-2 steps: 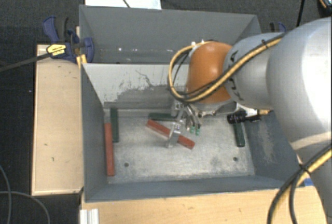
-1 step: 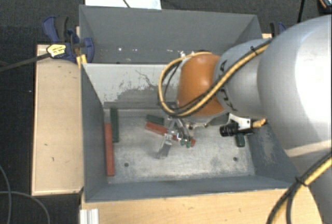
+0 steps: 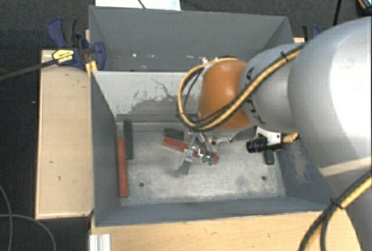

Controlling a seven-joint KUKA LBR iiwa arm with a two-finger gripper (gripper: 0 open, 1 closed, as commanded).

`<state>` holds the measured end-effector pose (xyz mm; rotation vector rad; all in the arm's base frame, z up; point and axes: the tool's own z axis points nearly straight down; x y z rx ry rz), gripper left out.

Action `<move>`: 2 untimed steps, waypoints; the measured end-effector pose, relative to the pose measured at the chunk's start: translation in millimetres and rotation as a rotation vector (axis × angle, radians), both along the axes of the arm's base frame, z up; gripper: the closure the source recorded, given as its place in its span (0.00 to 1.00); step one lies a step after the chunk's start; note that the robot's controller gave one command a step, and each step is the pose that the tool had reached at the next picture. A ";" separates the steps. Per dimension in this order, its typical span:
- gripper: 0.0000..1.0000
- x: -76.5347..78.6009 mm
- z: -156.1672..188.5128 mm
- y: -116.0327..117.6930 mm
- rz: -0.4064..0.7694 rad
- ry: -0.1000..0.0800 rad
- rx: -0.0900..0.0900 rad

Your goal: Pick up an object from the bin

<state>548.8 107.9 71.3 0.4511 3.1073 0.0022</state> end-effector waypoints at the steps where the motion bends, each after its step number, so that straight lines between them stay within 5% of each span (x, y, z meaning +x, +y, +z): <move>1: 0.00 0.8 0.5 0.0 -0.004 -0.002 0.000; 2: 0.00 1.7 0.9 0.0 -0.008 -0.003 0.001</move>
Offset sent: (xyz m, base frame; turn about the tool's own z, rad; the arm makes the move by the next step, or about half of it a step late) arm 0.0000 0.0000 0.0000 0.0000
